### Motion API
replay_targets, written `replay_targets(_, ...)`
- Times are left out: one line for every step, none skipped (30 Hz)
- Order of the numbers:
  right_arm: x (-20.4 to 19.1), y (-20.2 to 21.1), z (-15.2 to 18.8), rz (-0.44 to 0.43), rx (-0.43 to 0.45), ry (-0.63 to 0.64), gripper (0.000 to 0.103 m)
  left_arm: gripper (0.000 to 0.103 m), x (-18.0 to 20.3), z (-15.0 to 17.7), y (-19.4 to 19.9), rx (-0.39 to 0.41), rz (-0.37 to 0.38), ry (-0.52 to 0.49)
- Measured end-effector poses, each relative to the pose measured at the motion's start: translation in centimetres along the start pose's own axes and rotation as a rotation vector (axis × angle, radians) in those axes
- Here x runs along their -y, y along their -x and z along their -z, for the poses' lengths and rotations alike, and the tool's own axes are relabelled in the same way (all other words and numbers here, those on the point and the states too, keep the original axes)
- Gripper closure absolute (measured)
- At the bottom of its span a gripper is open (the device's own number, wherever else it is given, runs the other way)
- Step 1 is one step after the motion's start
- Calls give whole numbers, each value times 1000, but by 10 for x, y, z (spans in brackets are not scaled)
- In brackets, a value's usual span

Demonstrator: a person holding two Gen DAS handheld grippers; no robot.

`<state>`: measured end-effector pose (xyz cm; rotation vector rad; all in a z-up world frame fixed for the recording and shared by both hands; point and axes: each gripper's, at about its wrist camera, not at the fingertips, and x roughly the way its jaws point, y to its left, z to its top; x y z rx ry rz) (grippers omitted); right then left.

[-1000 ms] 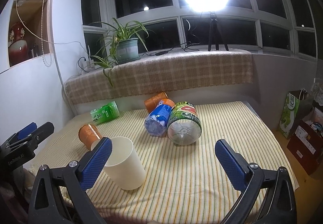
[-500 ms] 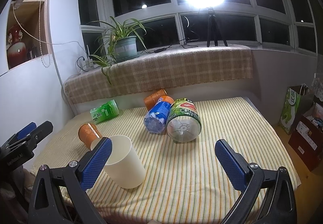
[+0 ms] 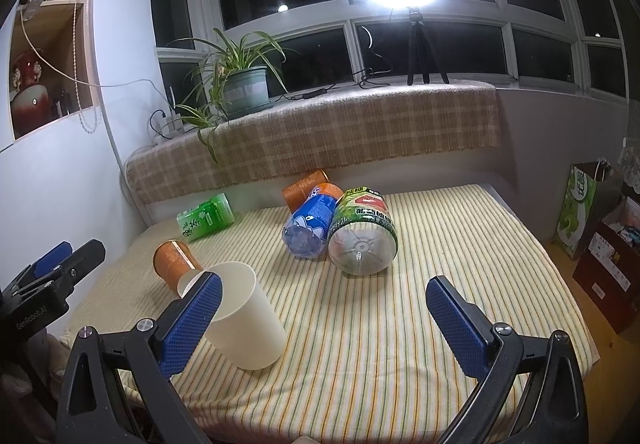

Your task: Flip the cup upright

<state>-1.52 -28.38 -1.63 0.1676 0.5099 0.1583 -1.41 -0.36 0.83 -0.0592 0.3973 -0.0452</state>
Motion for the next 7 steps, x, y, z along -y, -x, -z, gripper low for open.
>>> replay_targets(0,0,0,-1,-1,-1,0,1,0,0,0,1,1,-1)
replay_targets(0,0,0,0,-1,-1,0,1,-1,0,0,2,0,-3)
replay_targets(0,0,0,0,-1,0,0,1,-1,0,0,1,0,-3)
replay_targets(0,0,0,0,-1,-1,0,0,-2,0,0,1,0,-3)
replay_targets(0,0,0,0,-1,-2,0,0,-2,0,0,1,0,-3)
replay_targets(0,0,0,0,-1,-1,0,0,-1,0,0,0,0,-3)
replay_targets(0,0,0,-1,0,-1,0,0,-1,0,0,-2,1,-3)
